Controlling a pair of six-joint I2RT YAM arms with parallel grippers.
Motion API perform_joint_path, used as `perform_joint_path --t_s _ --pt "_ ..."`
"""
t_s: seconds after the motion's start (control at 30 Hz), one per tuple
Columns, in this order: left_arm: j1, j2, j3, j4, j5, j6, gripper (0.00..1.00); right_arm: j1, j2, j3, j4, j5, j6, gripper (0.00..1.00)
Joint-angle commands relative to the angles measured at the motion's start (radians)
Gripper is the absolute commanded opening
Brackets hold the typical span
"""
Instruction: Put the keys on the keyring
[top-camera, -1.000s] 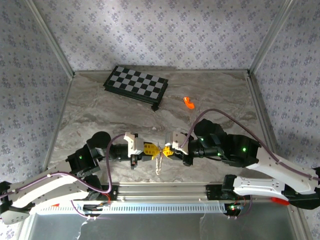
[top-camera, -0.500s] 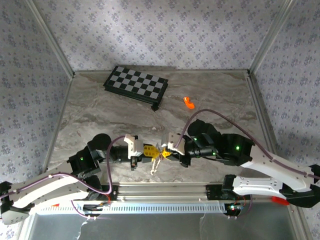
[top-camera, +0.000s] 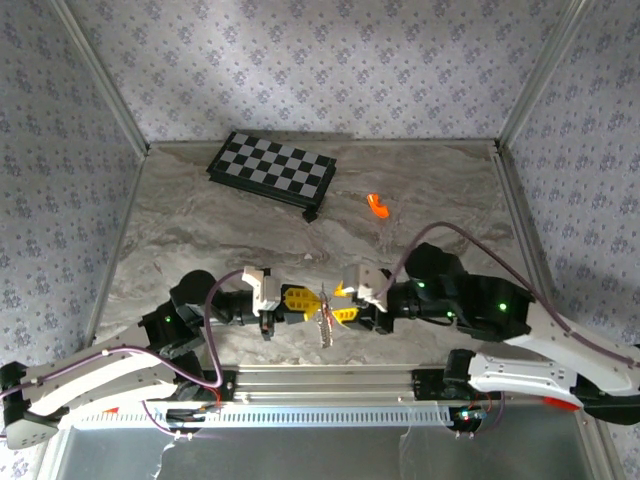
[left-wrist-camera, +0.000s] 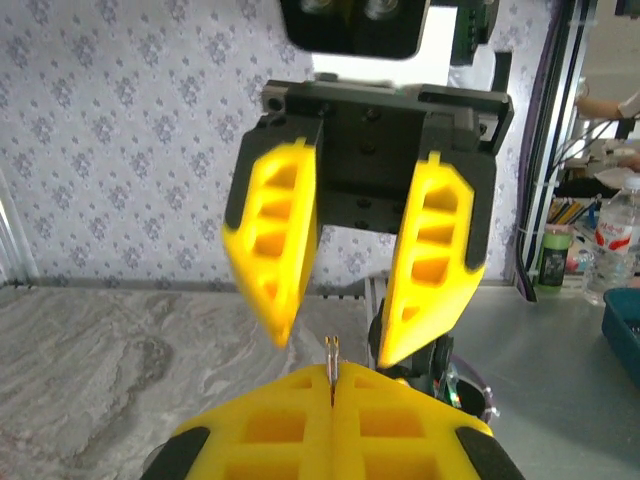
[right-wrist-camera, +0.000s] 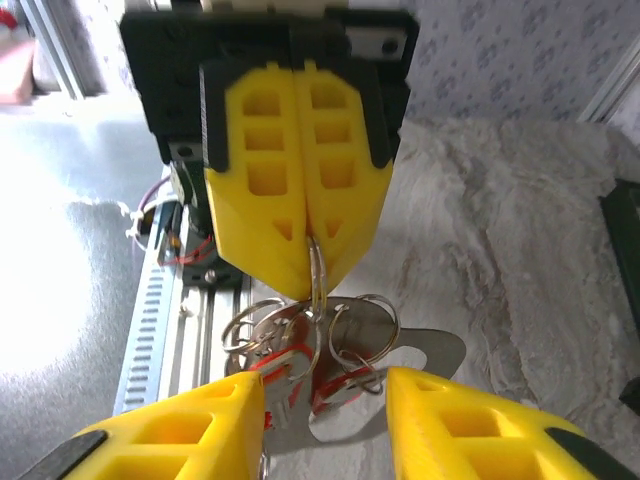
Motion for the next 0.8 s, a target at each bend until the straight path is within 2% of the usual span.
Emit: perform_joint_path --t_s 0.0,0.3,0.57,0.77 --pt "-0.009 0.001 -0.009 0.141 0.016 -0.044 0.00 0.004 -0.050 -0.022 0.093 0.006 0.028 0.42" --pt "-0.009 0.013 -0.043 0.242 -0.001 -0.082 0.00 0.007 -0.025 -0.056 0.194 -0.027 0.068 0.41" --pt "-0.009 0.013 -0.040 0.237 0.002 -0.075 0.00 0.009 0.003 -0.064 0.197 -0.035 0.070 0.31" --pt "-0.009 0.013 -0.039 0.226 0.003 -0.073 0.00 0.011 0.004 -0.067 0.200 -0.041 0.069 0.18"
